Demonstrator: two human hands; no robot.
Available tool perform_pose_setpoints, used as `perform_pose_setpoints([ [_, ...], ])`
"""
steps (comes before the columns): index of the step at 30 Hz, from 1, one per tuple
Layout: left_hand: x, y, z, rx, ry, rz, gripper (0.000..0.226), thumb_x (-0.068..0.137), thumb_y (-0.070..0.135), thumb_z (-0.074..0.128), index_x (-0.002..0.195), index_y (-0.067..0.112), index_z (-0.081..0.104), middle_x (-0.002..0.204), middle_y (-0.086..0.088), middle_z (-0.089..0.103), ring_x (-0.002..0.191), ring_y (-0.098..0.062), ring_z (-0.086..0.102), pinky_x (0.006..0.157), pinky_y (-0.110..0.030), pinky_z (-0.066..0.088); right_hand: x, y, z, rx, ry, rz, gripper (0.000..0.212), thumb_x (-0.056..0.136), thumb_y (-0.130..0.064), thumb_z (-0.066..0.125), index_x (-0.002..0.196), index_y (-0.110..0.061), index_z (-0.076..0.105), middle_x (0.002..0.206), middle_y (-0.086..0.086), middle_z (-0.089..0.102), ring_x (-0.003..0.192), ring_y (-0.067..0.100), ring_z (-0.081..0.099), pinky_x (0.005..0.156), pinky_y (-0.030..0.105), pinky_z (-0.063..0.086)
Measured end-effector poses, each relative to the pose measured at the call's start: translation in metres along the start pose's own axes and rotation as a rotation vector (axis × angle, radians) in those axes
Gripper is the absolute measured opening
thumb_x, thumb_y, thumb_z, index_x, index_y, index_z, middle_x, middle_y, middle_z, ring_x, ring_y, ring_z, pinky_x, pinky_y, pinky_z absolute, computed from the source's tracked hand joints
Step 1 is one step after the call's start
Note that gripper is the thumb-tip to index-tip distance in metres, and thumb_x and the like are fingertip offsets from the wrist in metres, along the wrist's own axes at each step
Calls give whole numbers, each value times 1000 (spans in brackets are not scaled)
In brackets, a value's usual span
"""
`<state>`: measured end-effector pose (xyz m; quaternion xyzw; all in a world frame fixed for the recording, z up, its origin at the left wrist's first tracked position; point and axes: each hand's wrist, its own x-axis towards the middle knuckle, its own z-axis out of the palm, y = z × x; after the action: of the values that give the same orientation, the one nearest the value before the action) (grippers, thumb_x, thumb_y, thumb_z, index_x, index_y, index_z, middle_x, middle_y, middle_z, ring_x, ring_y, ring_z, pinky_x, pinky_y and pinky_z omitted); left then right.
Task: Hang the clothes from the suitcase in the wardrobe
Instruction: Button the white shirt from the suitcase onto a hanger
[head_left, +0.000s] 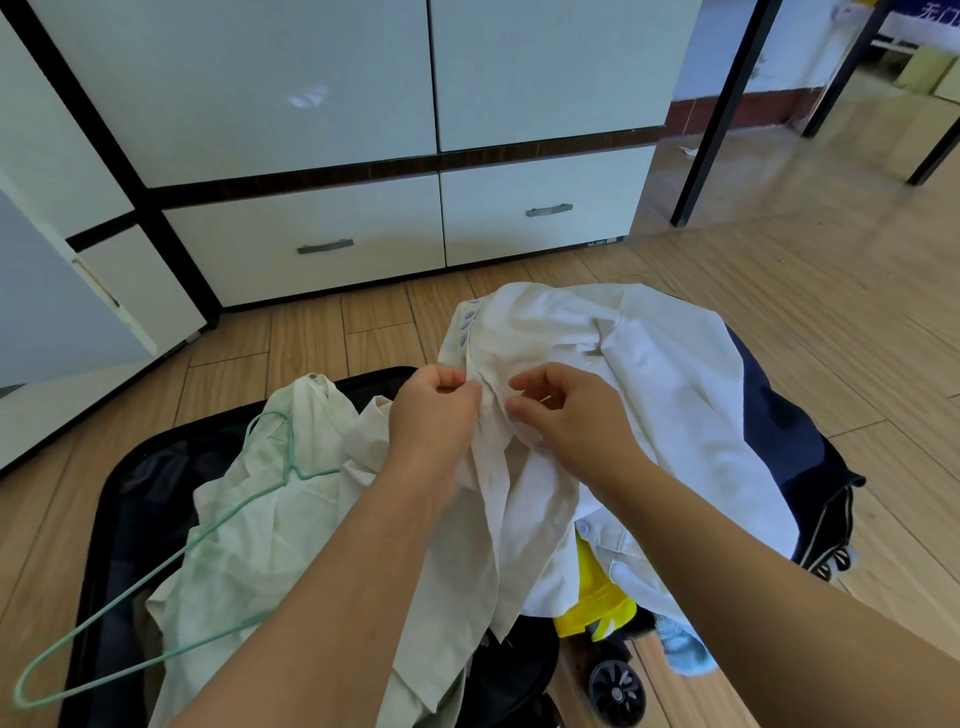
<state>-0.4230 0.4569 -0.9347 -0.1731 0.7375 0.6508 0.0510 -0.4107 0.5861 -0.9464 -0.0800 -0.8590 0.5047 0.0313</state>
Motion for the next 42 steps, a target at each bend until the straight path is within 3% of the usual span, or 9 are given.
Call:
perform_pose_setpoints([
  [5,-3,-1,-1,110,-11,132,4,97,18,54,99,18,56,90,5,62,83,-10,59,81,-30,51,0,-7,8,113,-105,44,9,89,-21,66,97,-17,69,76,-7,65,66,7,62,63,21,51],
  [10,-2,-1,-5,83,13,134,2,95,19,57,95,20,58,90,5,66,88,-13,63,86,-36,54,-2,-9,4,91,-26,71,28,72,-27,84,81,-18,59,78,3,69,69,17,66,65,28,54],
  [13,-4,-2,-5,71,-20,113,8,92,20,62,85,22,64,84,2,71,84,-16,68,83,-39,56,-6,-13,-1,102,-102,76,23,72,-20,84,70,-15,62,71,6,69,64,20,66,61,24,53],
  [19,-5,-5,-7,17,-115,-23,9,88,7,66,83,12,72,84,-8,74,85,-25,71,84,-45,57,-6,-14,-9,45,-173,129,19,72,-5,81,73,-19,68,79,2,70,80,19,69,78,27,56],
  [28,-15,6,-4,109,-246,-54,8,83,9,73,91,9,71,88,-8,74,75,-16,66,67,-27,54,-5,-20,-25,-2,-180,122,11,85,-9,69,77,-16,66,70,-1,67,60,5,63,51,11,47],
  [31,-18,6,-7,153,-207,-35,10,80,1,73,84,10,71,84,-8,73,73,-16,66,72,-31,57,-4,-23,-34,-50,-134,152,9,87,-11,68,78,-14,65,73,4,68,61,10,61,57,21,55],
  [34,-17,7,-7,348,29,159,12,80,7,71,75,17,67,76,-1,71,75,-18,68,74,-35,58,-3,-31,-43,26,-33,154,8,88,-11,66,79,-11,66,76,9,70,66,17,65,68,31,58],
  [37,-29,12,-2,474,119,302,8,81,13,67,75,17,63,71,3,65,71,-14,63,65,-28,51,-8,-42,-43,87,-153,143,5,86,-6,67,82,-7,66,75,10,71,66,18,70,69,27,60],
  [42,-36,5,4,261,-17,111,8,76,8,67,70,13,66,64,0,65,63,-16,59,67,-34,51,-15,-36,-30,1,-204,149,7,83,-1,68,78,-7,68,71,11,72,64,19,72,74,36,60],
])
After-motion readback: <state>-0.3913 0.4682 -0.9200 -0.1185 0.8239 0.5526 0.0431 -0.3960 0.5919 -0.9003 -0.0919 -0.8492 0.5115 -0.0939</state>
